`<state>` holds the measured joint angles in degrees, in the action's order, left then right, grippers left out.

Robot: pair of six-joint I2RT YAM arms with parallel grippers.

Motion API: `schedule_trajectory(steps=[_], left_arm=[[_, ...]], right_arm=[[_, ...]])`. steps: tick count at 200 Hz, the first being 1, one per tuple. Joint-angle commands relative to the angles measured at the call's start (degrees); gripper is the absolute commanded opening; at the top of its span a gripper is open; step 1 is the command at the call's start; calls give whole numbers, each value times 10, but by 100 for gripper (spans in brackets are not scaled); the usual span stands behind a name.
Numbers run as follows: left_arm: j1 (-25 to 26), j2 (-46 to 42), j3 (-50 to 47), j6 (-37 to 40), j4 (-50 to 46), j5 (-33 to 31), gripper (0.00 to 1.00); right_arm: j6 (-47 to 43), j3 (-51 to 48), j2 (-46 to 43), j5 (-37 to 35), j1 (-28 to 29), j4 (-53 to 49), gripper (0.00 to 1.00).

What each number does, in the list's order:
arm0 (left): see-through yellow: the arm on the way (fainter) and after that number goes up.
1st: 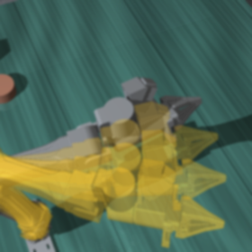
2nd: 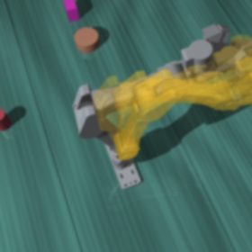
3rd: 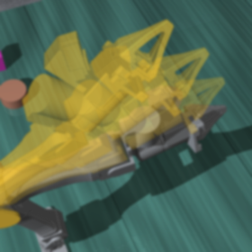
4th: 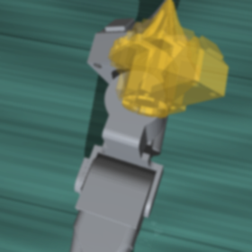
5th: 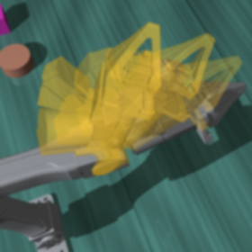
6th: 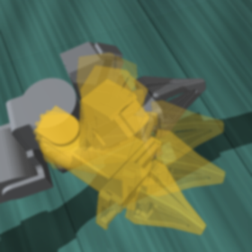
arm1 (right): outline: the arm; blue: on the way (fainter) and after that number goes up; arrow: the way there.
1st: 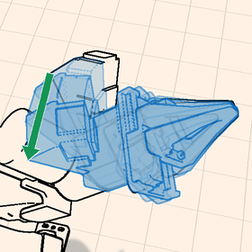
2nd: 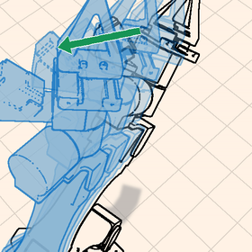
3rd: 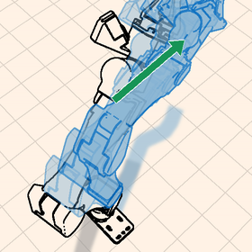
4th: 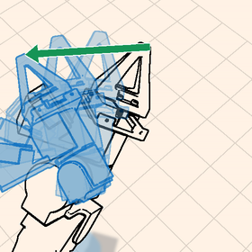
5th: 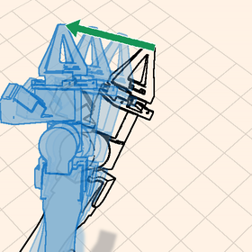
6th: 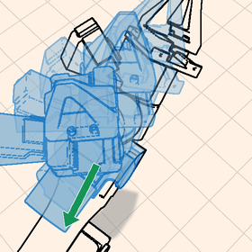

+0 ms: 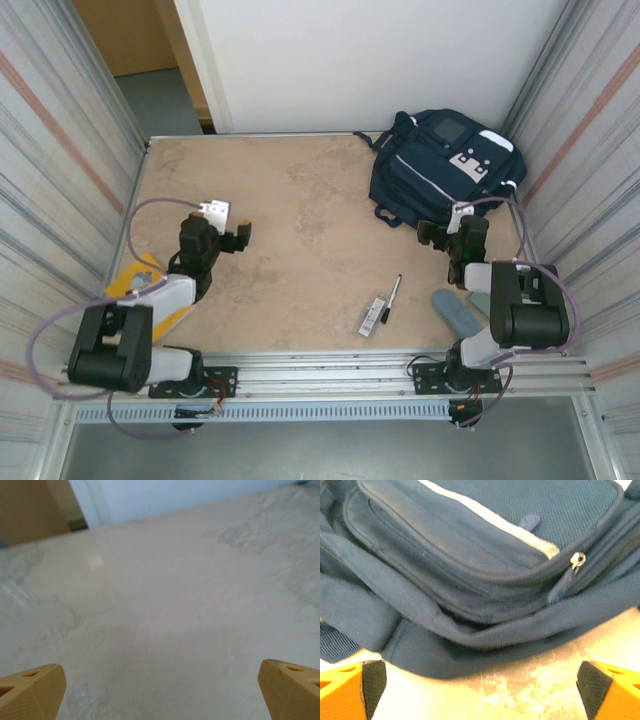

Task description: Pack books, pencil case, and school supplies into a backpack

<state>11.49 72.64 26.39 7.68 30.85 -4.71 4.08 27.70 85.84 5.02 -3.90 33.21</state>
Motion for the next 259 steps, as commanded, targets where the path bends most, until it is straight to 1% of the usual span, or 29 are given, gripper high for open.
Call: schedule_trajectory(steps=[1, 9, 16, 26, 31, 42, 47, 53, 64, 76, 83, 87, 95, 100, 105, 112, 113, 117, 125, 134, 147, 163, 166, 184, 195, 217, 227, 252, 259], left_arm=[[55, -66, 39, -14, -104, -111, 99], [82, -80, 54, -47, -149, -153, 99], [106, -86, 67, -62, -185, -175, 99], [150, -88, 75, -49, -210, -203, 99], [177, -87, 75, -36, -214, -230, 99], [238, -82, 70, -14, -201, -297, 99], [261, -79, 68, -12, -195, -315, 99], [281, -74, 70, -21, -198, -321, 99], [300, -63, 81, -64, -233, -310, 99], [299, -50, 72, -81, -226, -252, 99], [299, -44, 58, -79, -202, -225, 99], [299, -42, 51, -80, -189, -213, 99], [295, -40, 34, -87, -162, -190, 99], [288, -39, 30, -96, -150, -174, 99], [278, -39, 31, -106, -150, -148, 99], [262, -40, 36, -118, -162, -105, 99], [260, -41, 37, -119, -164, -99, 99], [250, -41, 39, -124, -167, -76, 99], [239, -42, 41, -127, -176, -43, 99], [238, -43, 39, -123, -181, -30, 99], [238, -43, 36, -115, -181, -8, 99], [239, -46, 31, -103, -176, 7, 99], [240, -47, 29, -101, -173, 8, 99], [238, -48, 23, -109, -169, 2, 99], [238, -45, 24, -115, -171, 7, 99], [238, -42, 28, -115, -176, 22, 99], [239, -41, 29, -117, -179, 25, 99], [240, -38, 27, -117, -171, 28, 99], [239, -37, 26, -120, -168, 29, 99]], right_arm=[[-25, 100, -50, 112, -3, -194, 99], [-37, 130, -55, 140, 1, -251, 99], [-36, 149, -61, 142, 6, -288, 99], [-37, 163, -77, 142, 17, -317, 99], [-37, 161, -90, 138, 24, -323, 99], [-16, 149, -128, 87, 46, -327, 99], [-4, 141, -148, 58, 56, -327, 99], [16, 134, -174, 23, 67, -329, 99], [60, 122, -218, -43, 80, -335, 99], [129, 127, -252, -108, 81, -373, 99], [181, 138, -265, -155, 79, -416, 99], [219, 148, -271, -187, 77, -457, 99], [311, 169, -281, -268, 69, -533, 99], [367, 181, -286, -295, 60, -589, 99], [373, 183, -288, -278, 46, -602, 99], [347, 174, -288, -214, 28, -581, 99], [341, 172, -288, -197, 24, -573, 99], [336, 169, -288, -174, 18, -563, 99], [321, 168, -287, -135, 16, -548, 98], [295, 176, -276, -111, 29, -539, 96], [252, 196, -241, -118, 71, -534, 96], [195, 241, -171, -133, 130, -535, 97], [180, 256, -146, -136, 143, -535, 97], [142, 325, -43, -129, 176, -544, 97], [126, 378, 25, -114, 178, -561, 90], [88, 464, 128, -117, 170, -578, 87], [78, 492, 156, -102, 159, -584, 84], [62, 546, 219, -38, 124, -608, 83], [54, 552, 230, -15, 118, -610, 80]])
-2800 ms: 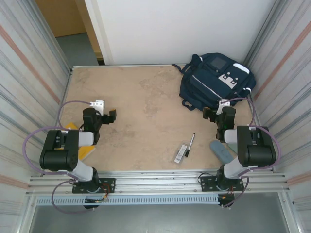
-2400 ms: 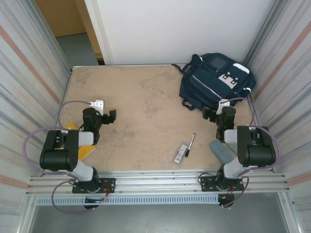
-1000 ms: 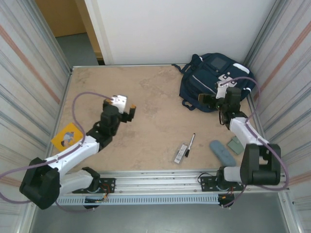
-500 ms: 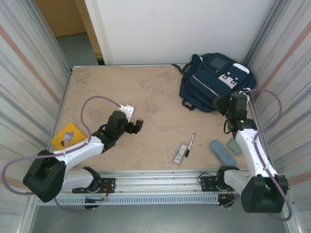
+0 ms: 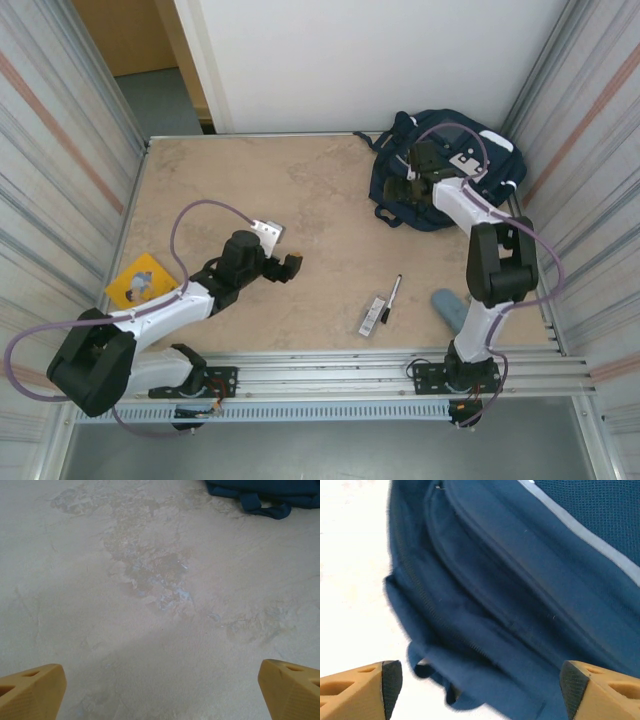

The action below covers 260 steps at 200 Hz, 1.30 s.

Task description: Pack books, pencil case, and school supplies into a backpack

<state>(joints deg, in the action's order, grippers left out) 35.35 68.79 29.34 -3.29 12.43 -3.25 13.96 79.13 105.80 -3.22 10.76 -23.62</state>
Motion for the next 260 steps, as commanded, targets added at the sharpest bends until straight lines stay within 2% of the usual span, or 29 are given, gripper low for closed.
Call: schedule_trajectory(steps=[1, 46, 57, 68, 79, 130, 165, 195, 221, 237, 260], left_arm=[[1, 2, -3, -10, 17, 14, 99], [2, 20, 4, -9, 18, 21, 99], [2, 23, 8, -11, 15, 20, 99], [2, 25, 9, -11, 14, 23, 99], [2, 24, 6, -12, 18, 23, 99], [2, 23, 6, -8, 19, 23, 99], [-11, 50, 23, -25, -1, 36, 99], [-15, 83, 47, -39, -29, 20, 99], [-33, 83, 41, -61, -29, 26, 99], [-56, 69, 21, -85, -10, 38, 99], [-99, 43, -12, -128, 21, 69, 99]], right_arm=[[-48, 39, 34, 73, -30, -44, 79], [-99, 68, 91, 91, -28, -63, 69], [-113, 80, 106, 83, -24, -66, 59], [-124, 92, 121, 72, -20, -66, 39], [-137, 109, 131, 71, -9, -75, 23], [-249, 174, 146, 28, 135, -75, 4], [-273, 216, 182, -17, 231, -57, 3], [-247, 246, 218, 7, 299, -38, 5], [-165, 271, 216, 71, 318, -33, 15], [-110, 248, 183, 128, 317, -1, 21], [-73, 207, 125, 156, 315, 25, 35]])
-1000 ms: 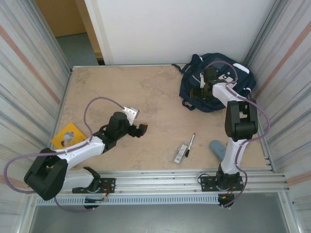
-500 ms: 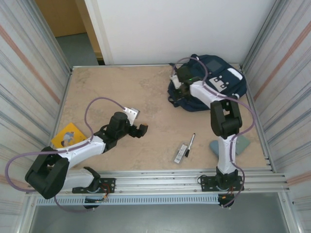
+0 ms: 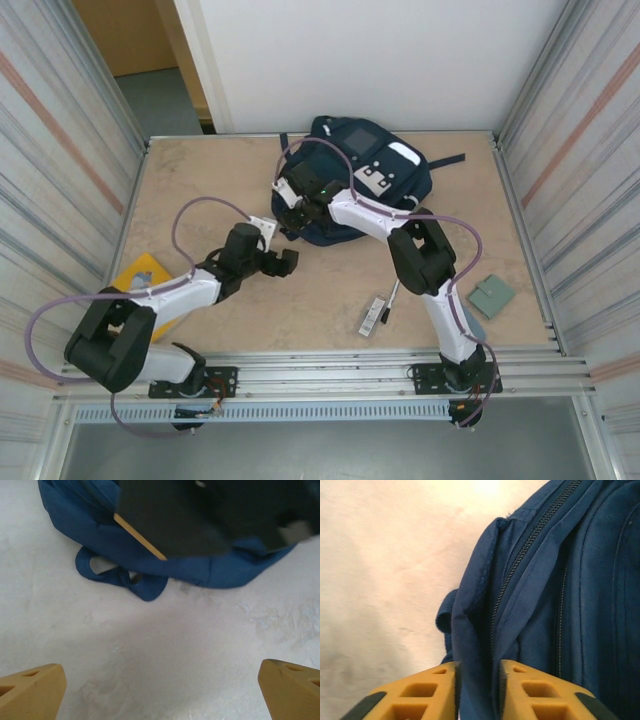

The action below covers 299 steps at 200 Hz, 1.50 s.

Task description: Pack books, pencil case, and school supplies into a backpack

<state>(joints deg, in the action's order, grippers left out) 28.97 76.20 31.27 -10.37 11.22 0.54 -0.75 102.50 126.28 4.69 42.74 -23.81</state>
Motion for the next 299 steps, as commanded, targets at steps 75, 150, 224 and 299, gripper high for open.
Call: schedule_trajectory(steps=[75, 150, 224, 299], left_arm=[[-89, -2, -27, -91, 36, 94, 99], [-89, 19, -8, -72, 51, 194, 96], [-93, 2, -20, -90, 72, 203, 97], [-112, -4, -7, -172, 61, 249, 96]], right_arm=[[12, -186, -188, 25, -95, -48, 49], [-132, -204, -127, -150, -35, -10, 46], [-103, -171, -150, -49, 2, -17, 1], [-9, -223, -241, 130, 0, 65, 0]])
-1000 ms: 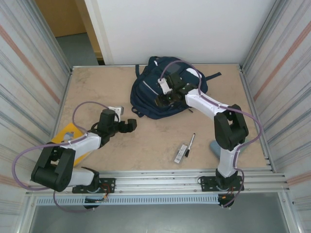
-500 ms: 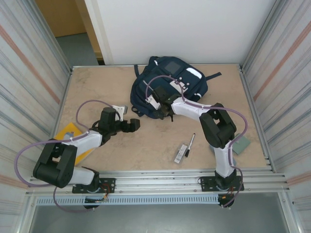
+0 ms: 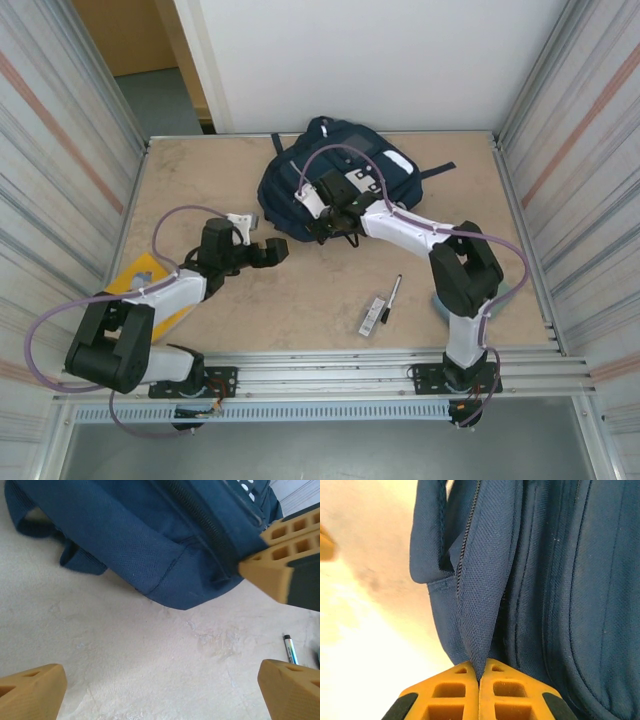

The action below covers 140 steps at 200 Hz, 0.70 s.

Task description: Pack books, pencil case, and school supplies into a backpack

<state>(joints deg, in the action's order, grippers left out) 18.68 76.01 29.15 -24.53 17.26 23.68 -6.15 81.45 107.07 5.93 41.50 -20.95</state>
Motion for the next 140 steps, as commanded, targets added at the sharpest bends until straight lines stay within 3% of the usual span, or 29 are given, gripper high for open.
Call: schedule_trajectory(steps=[1, 45, 106, 127, 140], left_arm=[[-9, -1, 14, -31, 1, 18, 96], [-44, 3, 11, -56, 16, 70, 90], [-53, 9, 10, -54, -13, 18, 85], [-75, 23, 2, -75, -2, 26, 80], [-85, 32, -5, -80, 17, 42, 71]], right_arm=[[45, -13, -50, 118, 12, 37, 0], [20, -32, -72, 203, 11, 36, 0], [15, -62, -86, 238, 18, 48, 0], [26, -70, -91, 237, 17, 68, 0], [31, -70, -86, 238, 18, 73, 0]])
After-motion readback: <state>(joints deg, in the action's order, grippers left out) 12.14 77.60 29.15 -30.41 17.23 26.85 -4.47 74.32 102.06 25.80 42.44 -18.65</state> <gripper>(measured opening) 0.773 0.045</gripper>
